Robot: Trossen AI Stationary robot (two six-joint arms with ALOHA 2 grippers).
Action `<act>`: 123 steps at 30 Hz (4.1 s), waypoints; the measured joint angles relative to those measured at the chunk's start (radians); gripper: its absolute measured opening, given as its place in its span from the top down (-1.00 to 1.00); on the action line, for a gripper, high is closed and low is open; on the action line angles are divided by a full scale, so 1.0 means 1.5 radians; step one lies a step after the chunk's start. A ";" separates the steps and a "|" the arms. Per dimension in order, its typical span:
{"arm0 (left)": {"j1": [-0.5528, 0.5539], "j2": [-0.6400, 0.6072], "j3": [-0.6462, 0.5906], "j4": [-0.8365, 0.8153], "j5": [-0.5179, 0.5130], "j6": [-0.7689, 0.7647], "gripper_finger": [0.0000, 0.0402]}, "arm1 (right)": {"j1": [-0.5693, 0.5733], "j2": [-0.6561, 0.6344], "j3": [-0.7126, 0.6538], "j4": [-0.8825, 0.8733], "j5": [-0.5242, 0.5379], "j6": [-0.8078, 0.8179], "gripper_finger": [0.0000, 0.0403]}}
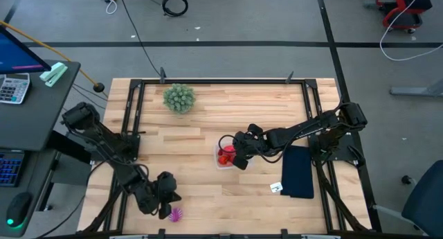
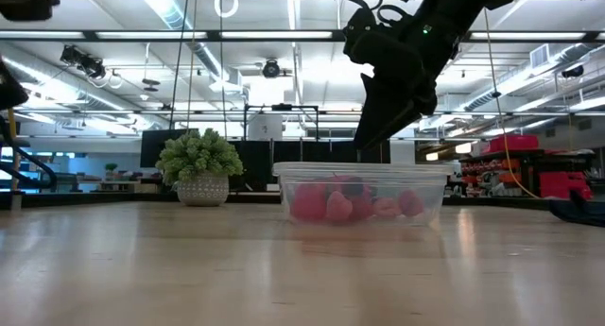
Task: Pick and placing Produce into tupperware
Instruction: Put the purple onion into the transparent bin
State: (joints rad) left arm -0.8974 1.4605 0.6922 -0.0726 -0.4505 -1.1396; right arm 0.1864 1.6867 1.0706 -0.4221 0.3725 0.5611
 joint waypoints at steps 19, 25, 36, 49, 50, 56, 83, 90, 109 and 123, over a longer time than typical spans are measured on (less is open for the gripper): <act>-0.057 0.076 0.268 -0.344 -0.016 -0.079 0.97 | 0.015 0.000 0.000 0.001 0.001 -0.003 0.21; -0.074 0.113 0.310 -0.401 -0.011 -0.112 0.98 | 0.017 0.000 0.000 0.001 0.000 -0.038 0.21; -0.078 0.212 0.546 -0.722 -0.002 -0.182 0.99 | -0.044 0.000 0.000 0.049 -0.001 -0.151 0.21; -0.110 0.246 0.549 -0.634 0.016 -0.420 0.98 | -0.120 0.000 0.000 0.256 -0.141 -0.309 0.21; -0.114 0.257 0.549 -0.620 0.015 -0.430 0.98 | -0.123 0.000 0.000 0.263 -0.147 -0.310 0.21; -0.114 0.318 0.548 -0.525 0.019 -0.451 0.97 | -0.132 0.000 0.000 0.265 -0.152 -0.311 0.21; -0.117 0.380 0.548 -0.504 0.069 -0.433 0.96 | -0.010 0.000 0.000 0.261 -0.161 -0.247 0.21; -0.117 0.383 0.548 -0.529 0.070 -0.431 0.98 | 0.035 0.000 0.000 0.262 -0.163 -0.248 0.21; -0.056 0.419 0.548 -0.646 0.039 -0.385 0.94 | 0.066 0.000 0.000 0.311 -0.236 -0.254 0.21; 0.064 0.394 0.548 -0.698 0.024 -0.169 0.95 | 0.115 0.044 0.000 0.414 -0.255 -0.340 -0.10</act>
State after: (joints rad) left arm -0.8016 2.0515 1.5146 -1.1193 -0.4149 -1.3927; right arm 0.3593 1.7534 1.0706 0.1994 -0.0098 0.0505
